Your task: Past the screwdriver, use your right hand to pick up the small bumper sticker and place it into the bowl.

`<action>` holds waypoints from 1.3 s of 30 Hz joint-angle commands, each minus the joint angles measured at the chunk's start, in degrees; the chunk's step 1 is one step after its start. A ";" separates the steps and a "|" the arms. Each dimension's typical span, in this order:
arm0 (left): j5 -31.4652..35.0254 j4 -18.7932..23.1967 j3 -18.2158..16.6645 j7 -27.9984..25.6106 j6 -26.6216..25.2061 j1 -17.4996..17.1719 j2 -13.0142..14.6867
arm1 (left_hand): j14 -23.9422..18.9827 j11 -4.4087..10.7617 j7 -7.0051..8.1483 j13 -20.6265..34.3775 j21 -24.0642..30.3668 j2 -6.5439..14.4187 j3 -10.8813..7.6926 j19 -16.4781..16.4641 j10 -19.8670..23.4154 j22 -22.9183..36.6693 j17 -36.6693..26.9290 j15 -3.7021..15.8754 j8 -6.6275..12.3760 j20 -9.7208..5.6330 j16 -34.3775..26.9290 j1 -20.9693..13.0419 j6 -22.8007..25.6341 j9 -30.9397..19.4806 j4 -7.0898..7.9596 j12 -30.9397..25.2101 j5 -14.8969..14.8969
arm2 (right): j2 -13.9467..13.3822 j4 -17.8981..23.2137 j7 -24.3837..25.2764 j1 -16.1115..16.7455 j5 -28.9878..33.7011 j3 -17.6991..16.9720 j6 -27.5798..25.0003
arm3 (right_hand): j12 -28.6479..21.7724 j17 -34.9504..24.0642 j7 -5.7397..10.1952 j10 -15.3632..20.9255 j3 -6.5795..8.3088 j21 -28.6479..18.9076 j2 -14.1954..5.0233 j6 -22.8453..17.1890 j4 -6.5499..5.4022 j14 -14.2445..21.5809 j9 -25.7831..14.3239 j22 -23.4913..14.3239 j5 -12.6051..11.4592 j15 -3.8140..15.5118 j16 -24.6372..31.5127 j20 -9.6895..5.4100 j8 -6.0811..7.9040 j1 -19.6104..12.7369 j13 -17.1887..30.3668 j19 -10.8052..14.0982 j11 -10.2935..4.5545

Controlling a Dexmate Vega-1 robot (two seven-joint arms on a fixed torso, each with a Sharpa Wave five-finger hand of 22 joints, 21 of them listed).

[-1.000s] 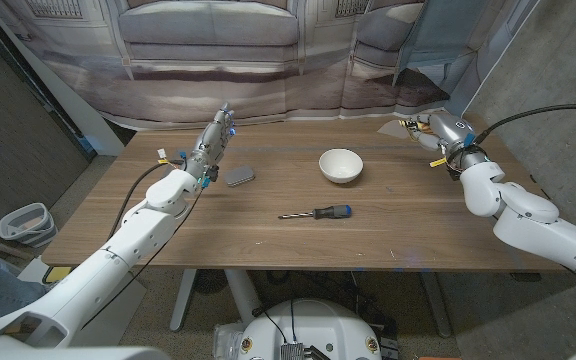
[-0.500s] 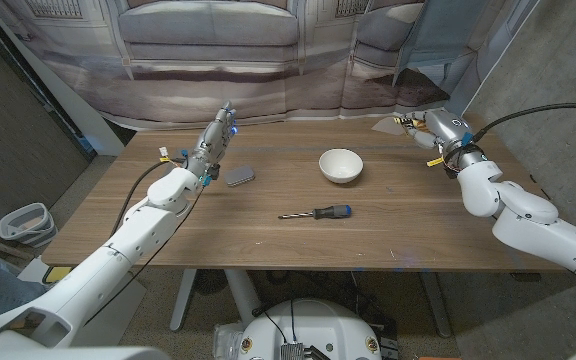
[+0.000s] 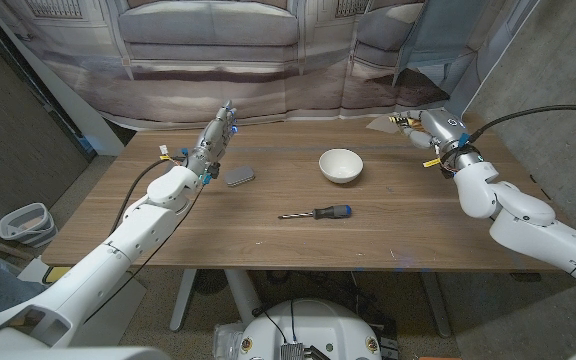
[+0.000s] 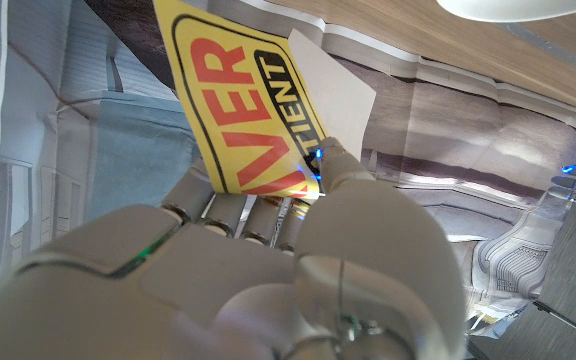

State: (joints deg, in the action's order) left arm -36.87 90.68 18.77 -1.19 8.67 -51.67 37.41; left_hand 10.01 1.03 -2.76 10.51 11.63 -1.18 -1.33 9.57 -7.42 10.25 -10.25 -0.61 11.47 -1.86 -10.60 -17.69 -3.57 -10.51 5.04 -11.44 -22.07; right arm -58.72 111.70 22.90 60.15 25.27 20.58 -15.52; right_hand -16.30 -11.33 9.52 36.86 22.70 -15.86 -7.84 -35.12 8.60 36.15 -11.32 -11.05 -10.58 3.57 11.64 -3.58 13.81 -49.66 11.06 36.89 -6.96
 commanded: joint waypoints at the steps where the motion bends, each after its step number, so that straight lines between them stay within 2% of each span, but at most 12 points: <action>1: -0.42 -0.23 -0.32 0.17 0.08 -0.06 0.14 | 1.08 -0.23 -0.04 0.15 0.06 0.16 0.33 2.38 0.05 0.32 -0.24 -0.21 -0.13 -1.10 -0.13 -0.24 0.04 -0.16 0.06 -0.12 -0.56 | 1.44 -0.13 -0.66 -1.58 1.59 0.92 1.35 | 0.05 -0.23 0.02 0.12 0.37 0.40 -0.16 -0.66 0.03 0.37 -0.15 -0.20 0.12 5.68 -0.09 -4.58 -0.15 -0.54 0.12 0.44 -0.37; 21: -1.01 0.09 -1.24 0.35 1.64 -1.02 0.17 | 1.11 -0.21 0.07 0.15 0.05 0.26 0.60 2.43 0.02 0.32 -0.24 -0.21 -0.14 -1.06 -0.13 -0.33 0.05 -0.16 0.08 -0.10 -0.56 | 2.16 0.99 -2.53 -2.58 3.58 1.73 3.05 | 0.19 -0.33 -0.01 0.14 0.28 0.44 -0.04 -0.60 -0.32 0.26 -0.15 -0.21 0.17 5.45 -0.13 -4.49 -0.40 -0.22 0.13 0.43 -0.24; 39: -0.85 0.59 -0.88 0.11 0.75 -1.23 0.42 | 1.11 -0.02 0.04 0.15 0.05 0.35 0.80 2.45 0.00 0.32 -0.24 -0.21 -0.13 -1.04 -0.12 -0.42 0.09 -0.16 0.08 -0.08 -0.58 | 2.49 1.61 -3.49 -2.53 4.29 1.71 5.50 | 0.38 -0.38 -0.16 -0.05 0.12 0.48 0.17 -0.56 -0.57 0.31 -0.14 -0.22 0.23 5.31 -0.11 -4.39 -0.60 0.18 0.13 0.41 -0.26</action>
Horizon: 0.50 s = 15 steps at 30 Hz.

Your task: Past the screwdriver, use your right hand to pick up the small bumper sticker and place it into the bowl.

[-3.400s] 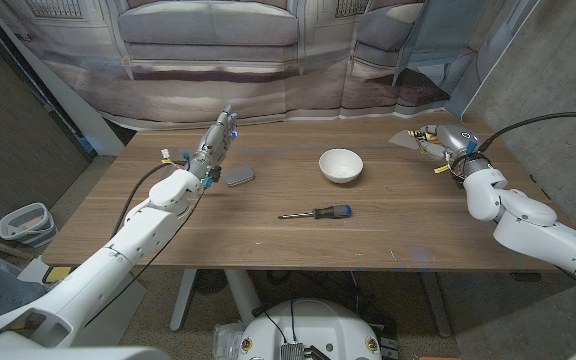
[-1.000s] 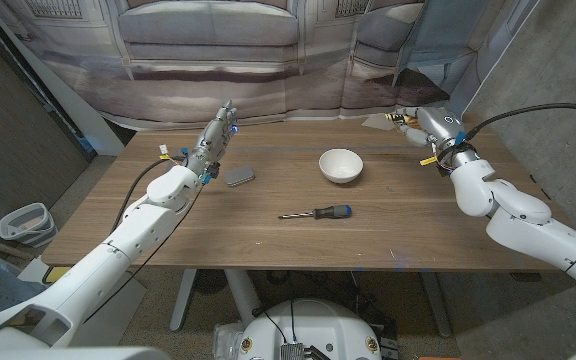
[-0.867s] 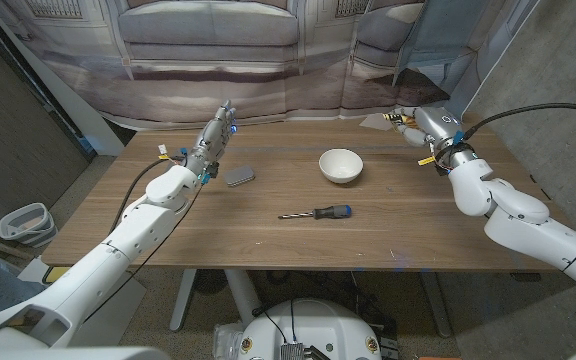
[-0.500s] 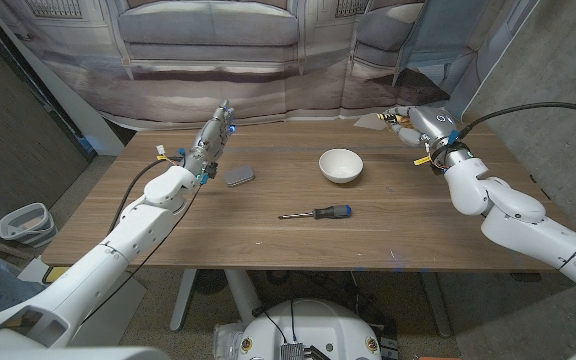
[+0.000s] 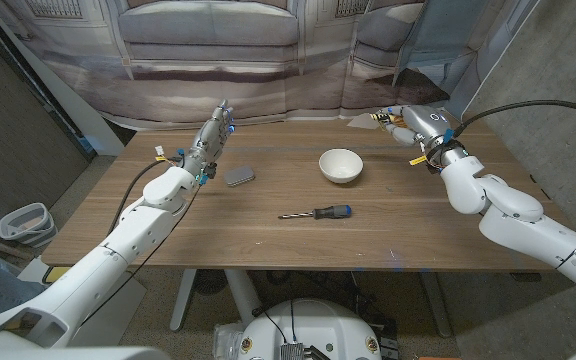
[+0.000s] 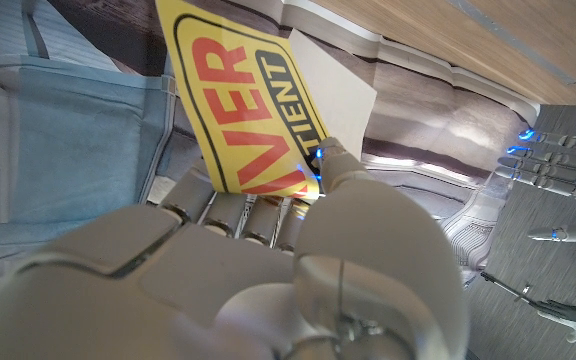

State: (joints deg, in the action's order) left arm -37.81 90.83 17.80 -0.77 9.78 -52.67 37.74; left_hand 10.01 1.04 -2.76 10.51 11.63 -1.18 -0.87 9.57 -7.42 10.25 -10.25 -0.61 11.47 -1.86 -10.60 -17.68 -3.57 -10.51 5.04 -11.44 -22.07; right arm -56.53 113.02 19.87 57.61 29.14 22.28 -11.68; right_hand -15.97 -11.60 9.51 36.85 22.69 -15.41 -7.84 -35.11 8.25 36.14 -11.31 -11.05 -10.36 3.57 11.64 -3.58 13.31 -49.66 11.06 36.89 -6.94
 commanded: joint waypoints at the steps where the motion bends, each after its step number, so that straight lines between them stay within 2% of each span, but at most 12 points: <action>1: 0.08 0.44 0.10 -0.25 -0.31 -0.25 0.10 | 1.10 -0.07 0.05 0.15 0.05 0.36 0.35 2.45 0.00 0.32 -0.24 -0.22 -0.14 -1.05 -0.13 -0.43 0.07 -0.16 0.07 -0.08 -0.58 | 0.37 0.31 -0.53 -0.02 0.53 0.08 1.74 | 0.05 -0.10 -0.16 -0.02 0.13 0.02 0.18 -0.48 -0.22 0.33 -0.14 -0.22 0.01 5.30 -0.11 -4.38 -0.15 0.17 0.13 0.44 -0.27; 15: 0.33 1.45 -0.11 -1.10 -0.12 -1.12 0.20 | 1.11 -0.12 0.03 0.15 0.05 0.44 0.54 2.47 0.02 0.32 -0.24 -0.20 -0.15 -0.96 -0.13 -0.51 0.09 -0.16 0.07 -0.08 -0.59 | 0.94 0.07 -1.23 -0.76 1.39 0.57 4.27 | 0.14 -0.09 -0.23 0.01 0.15 0.05 0.29 -0.54 -0.24 0.31 -0.13 -0.22 0.01 5.22 -0.15 -4.32 -0.27 0.23 0.13 0.45 -0.33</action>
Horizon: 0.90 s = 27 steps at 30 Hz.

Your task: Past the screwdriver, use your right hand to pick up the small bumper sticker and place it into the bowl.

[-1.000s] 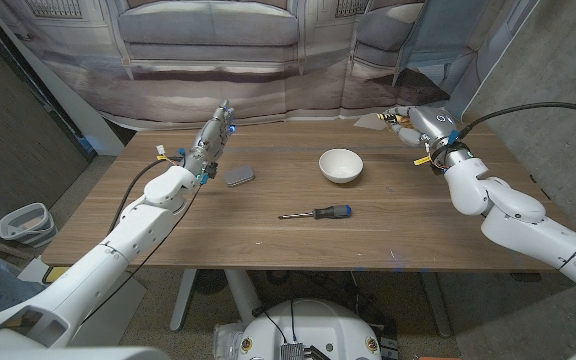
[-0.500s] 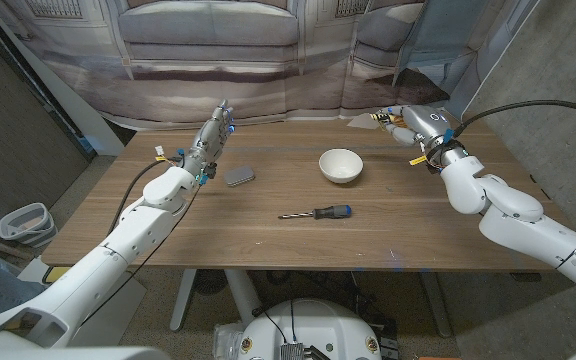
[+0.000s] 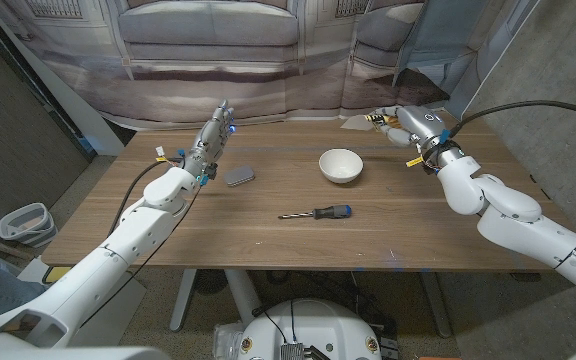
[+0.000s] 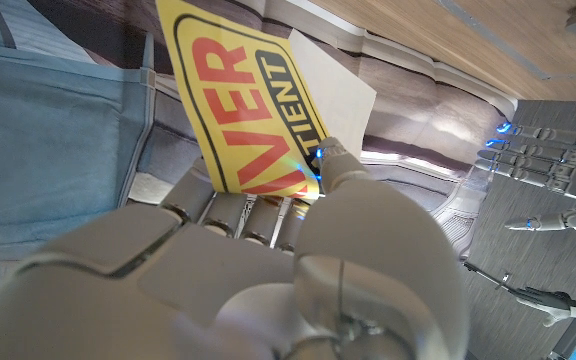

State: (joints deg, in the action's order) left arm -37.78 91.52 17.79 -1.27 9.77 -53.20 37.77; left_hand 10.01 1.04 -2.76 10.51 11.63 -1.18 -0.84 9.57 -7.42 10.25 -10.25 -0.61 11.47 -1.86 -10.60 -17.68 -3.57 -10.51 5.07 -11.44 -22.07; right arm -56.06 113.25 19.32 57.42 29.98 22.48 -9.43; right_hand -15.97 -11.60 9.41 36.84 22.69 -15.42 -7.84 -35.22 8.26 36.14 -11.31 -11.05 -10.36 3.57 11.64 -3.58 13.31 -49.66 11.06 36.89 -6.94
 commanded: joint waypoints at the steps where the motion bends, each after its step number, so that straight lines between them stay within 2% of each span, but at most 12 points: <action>1: 0.22 0.84 -0.14 -0.70 -0.27 -0.64 0.19 | 1.10 -0.16 0.09 0.15 0.05 0.44 0.53 2.47 0.02 0.32 -0.24 -0.22 -0.14 -0.97 -0.13 -0.51 0.09 -0.16 0.05 -0.08 -0.59 | 0.57 -0.15 -0.66 -0.57 0.65 0.40 2.06 | 0.13 -0.10 -0.12 0.06 0.15 0.05 0.29 -0.44 -0.26 0.29 -0.13 -0.22 0.02 5.22 -0.16 -4.32 -0.28 0.25 0.14 0.44 -0.30; 27: 0.76 2.14 0.22 -1.67 -1.31 -0.99 0.36 | 1.17 -0.17 0.07 0.15 0.05 0.57 0.85 2.51 -0.04 0.32 -0.24 -0.17 -0.14 -0.95 -0.11 -0.65 0.12 -0.16 0.05 -0.06 -0.60 | 2.55 -2.50 1.38 -0.47 1.04 1.15 7.03 | 0.27 -0.16 -0.18 0.22 0.51 0.09 -0.06 -0.67 -0.27 0.28 -0.12 -0.24 -0.06 5.41 -0.17 -4.37 -0.46 0.01 0.14 0.47 -0.36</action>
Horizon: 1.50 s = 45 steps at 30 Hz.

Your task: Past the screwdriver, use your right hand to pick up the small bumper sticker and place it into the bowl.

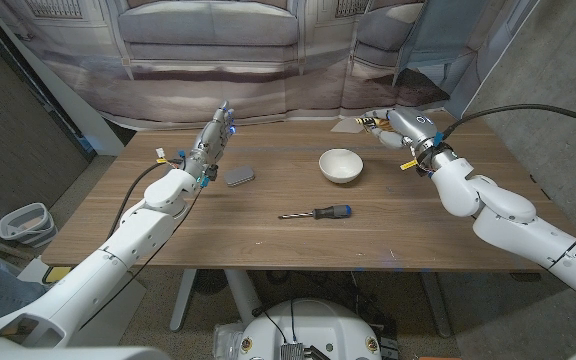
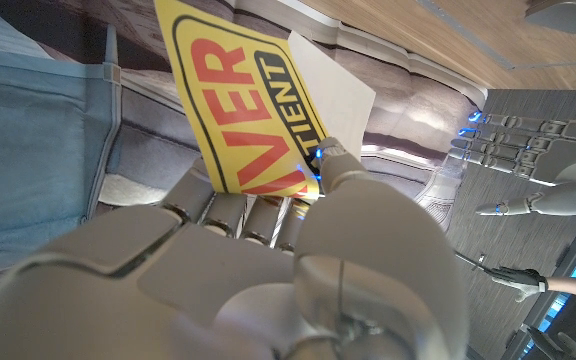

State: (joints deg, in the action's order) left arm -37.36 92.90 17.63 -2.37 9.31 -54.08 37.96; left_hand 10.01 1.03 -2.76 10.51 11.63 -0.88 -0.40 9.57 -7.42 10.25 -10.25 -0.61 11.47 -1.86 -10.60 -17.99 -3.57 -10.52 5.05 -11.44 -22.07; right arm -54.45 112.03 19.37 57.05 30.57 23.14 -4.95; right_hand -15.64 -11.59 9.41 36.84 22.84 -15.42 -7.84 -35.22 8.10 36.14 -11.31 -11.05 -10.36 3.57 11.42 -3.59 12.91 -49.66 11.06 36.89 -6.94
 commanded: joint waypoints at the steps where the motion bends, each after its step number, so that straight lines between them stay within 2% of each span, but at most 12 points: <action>1: 0.23 0.67 0.37 -0.51 -0.77 -0.09 0.06 | 1.16 -0.16 0.01 0.15 0.05 0.28 0.42 2.50 -0.01 0.32 -0.24 -0.19 -0.14 -0.97 -0.12 -0.36 0.14 -0.16 0.07 -0.07 -0.60 | 0.99 -1.43 1.40 -0.15 0.42 0.52 2.85 | -0.06 -0.17 -0.13 0.23 0.36 0.09 -0.06 -0.74 -0.11 0.27 -0.12 -0.24 -0.06 5.45 0.04 -4.37 -0.05 0.00 0.14 0.48 -0.36; 16: 0.46 1.80 0.02 -1.37 -0.64 -1.14 0.32 | 1.15 -0.17 0.06 0.15 0.06 0.35 0.58 2.49 0.03 0.32 -0.24 -0.22 -0.14 -0.94 -0.12 -0.44 0.14 -0.16 0.07 -0.08 -0.62 | 2.96 -3.48 1.58 -1.99 2.15 2.63 4.62 | 0.09 -0.19 -0.17 0.13 0.43 0.12 -0.08 -0.85 -0.19 0.23 -0.11 -0.26 -0.08 5.27 0.02 -4.38 -0.16 0.06 0.14 0.46 -0.30; 45: -0.24 -0.78 0.07 0.03 -0.48 -0.32 0.12 | 1.17 -0.12 0.16 0.15 0.07 0.46 0.87 2.47 0.07 0.32 -0.24 -0.20 -0.14 -0.91 -0.12 -0.57 0.18 -0.16 0.07 -0.09 -0.63 | 6.67 -7.47 0.20 -6.78 3.91 6.84 5.71 | 0.25 -0.18 -0.23 0.23 0.72 0.22 -0.19 -1.06 -0.14 0.19 -0.11 -0.29 -0.19 5.08 -0.03 -4.26 -0.32 -0.09 0.15 0.27 -0.32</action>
State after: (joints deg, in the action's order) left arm -37.22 93.12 17.76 -2.70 8.63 -54.59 38.27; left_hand 10.01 1.03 -2.76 10.51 11.63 -0.66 0.01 9.57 -7.42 10.25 -10.25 -0.61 11.47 -1.86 -10.60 -18.21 -3.57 -10.51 4.96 -11.44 -22.46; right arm -48.83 105.94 20.69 52.00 33.89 28.48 0.54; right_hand -15.64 -11.58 9.42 36.84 23.19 -15.42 -7.84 -35.84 7.98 36.13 -11.31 -11.05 -10.36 3.57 11.42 -3.58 12.69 -49.65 11.06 36.89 -6.94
